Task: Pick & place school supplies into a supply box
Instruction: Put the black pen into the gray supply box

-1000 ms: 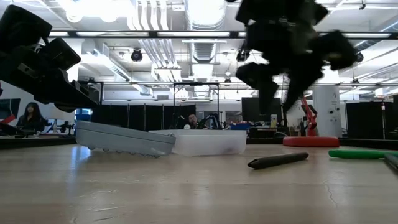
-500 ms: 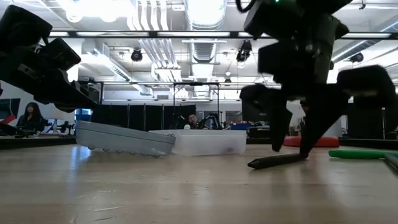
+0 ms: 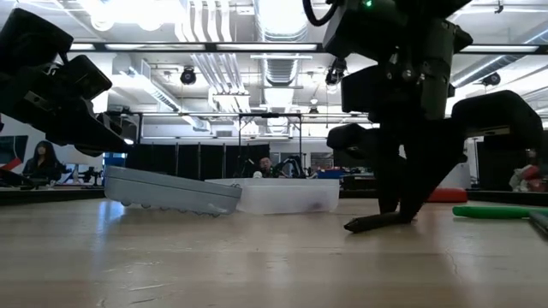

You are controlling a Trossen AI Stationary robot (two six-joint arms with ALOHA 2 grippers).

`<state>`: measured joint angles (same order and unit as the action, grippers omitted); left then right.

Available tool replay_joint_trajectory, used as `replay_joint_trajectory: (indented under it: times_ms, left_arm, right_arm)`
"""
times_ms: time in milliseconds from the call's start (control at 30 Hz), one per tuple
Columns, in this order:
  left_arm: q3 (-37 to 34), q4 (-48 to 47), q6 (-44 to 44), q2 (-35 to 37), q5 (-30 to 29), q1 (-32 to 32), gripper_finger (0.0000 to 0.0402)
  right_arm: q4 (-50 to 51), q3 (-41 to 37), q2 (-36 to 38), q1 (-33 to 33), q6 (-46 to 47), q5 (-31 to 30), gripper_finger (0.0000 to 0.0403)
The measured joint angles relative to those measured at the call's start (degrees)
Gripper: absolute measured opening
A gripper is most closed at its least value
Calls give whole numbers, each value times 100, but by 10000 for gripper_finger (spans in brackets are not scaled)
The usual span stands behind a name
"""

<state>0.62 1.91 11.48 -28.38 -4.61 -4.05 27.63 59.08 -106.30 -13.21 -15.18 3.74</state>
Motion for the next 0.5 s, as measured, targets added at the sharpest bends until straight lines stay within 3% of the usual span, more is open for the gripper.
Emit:
replay_joint_trajectory:
  times_ms: [133, 267, 367, 500]
  left_arm:
    - [0, 0, -1, -2, 1, 2, 34]
    - [2, 0, 1, 0, 0, 2, 34]
    - [1, 0, 1, -1, 1, 2, 34]
    - [0, 0, -1, -2, -1, 0, 34]
  right_arm:
    - [109, 42, -7, 20, 71, -28, 24]
    - [321, 167, 15, 36, 677, -28, 20]
    - [359, 204, 162, 153, 1363, 392, 17]
    - [-161, 284, 697, 412, 2253, 657, 15]
